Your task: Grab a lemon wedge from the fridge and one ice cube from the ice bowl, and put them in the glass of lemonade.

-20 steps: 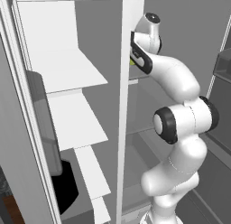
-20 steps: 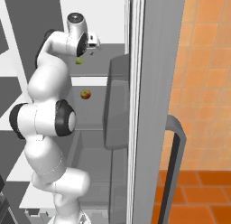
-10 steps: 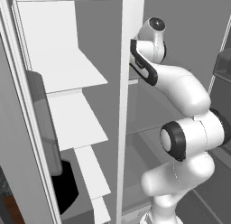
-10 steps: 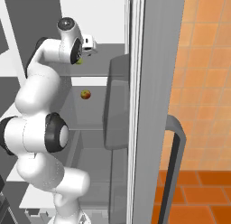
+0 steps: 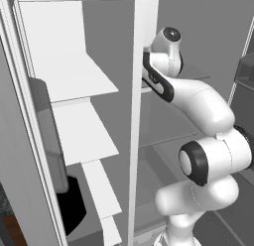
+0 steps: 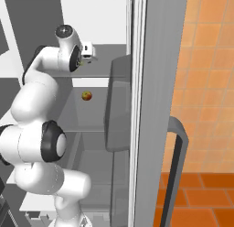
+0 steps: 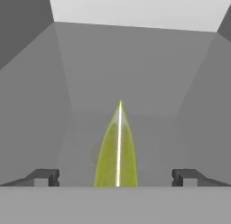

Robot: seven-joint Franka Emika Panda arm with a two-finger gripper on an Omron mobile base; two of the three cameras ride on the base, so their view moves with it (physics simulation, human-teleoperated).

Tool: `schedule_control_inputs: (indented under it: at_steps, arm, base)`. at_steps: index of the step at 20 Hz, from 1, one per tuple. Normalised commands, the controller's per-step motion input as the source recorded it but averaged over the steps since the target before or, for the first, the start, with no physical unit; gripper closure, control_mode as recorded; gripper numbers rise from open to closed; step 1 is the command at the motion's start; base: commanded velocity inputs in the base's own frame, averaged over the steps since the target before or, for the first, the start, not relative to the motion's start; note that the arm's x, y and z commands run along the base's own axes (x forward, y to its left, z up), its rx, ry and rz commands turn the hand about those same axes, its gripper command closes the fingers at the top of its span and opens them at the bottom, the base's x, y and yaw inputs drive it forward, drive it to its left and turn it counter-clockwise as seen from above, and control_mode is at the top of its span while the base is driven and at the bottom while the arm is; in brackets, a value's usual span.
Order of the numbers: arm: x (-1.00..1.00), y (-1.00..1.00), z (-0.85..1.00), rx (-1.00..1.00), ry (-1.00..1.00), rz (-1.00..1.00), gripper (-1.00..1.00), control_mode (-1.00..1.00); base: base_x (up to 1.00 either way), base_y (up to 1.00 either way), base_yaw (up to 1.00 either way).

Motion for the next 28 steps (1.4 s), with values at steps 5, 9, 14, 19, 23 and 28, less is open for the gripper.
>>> schedule_control_inputs:
  at_steps: [5, 9, 14, 19, 23, 28]
  arm:
    - [0.00, 0.00, -0.10, 0.00, 0.13, 0.00, -1.00, -1.00]
    - [-0.11, 0.00, 0.00, 0.00, 0.02, 0.00, -1.00, -1.00]
    - [-0.20, 0.00, 0.00, 0.00, 0.00, 0.00, 1.00, -1.00]
    - [-0.19, 0.00, 0.00, 0.00, 0.00, 0.00, 1.00, -1.00]
    - [-0.58, -0.18, 0.00, 0.02, 0.00, 0.00, 1.00, -1.00]
    - [-0.79, -0.21, 0.03, 0.06, -0.03, 0.00, 1.00, -1.00]
  base:
    - [0.00, 0.00, 0.00]
    - [0.00, 0.00, 0.00]
    - [0.00, 0.00, 0.00]
    - [0.00, 0.00, 0.00]
    - [0.00, 0.00, 0.00]
    - [0.00, 0.00, 0.00]
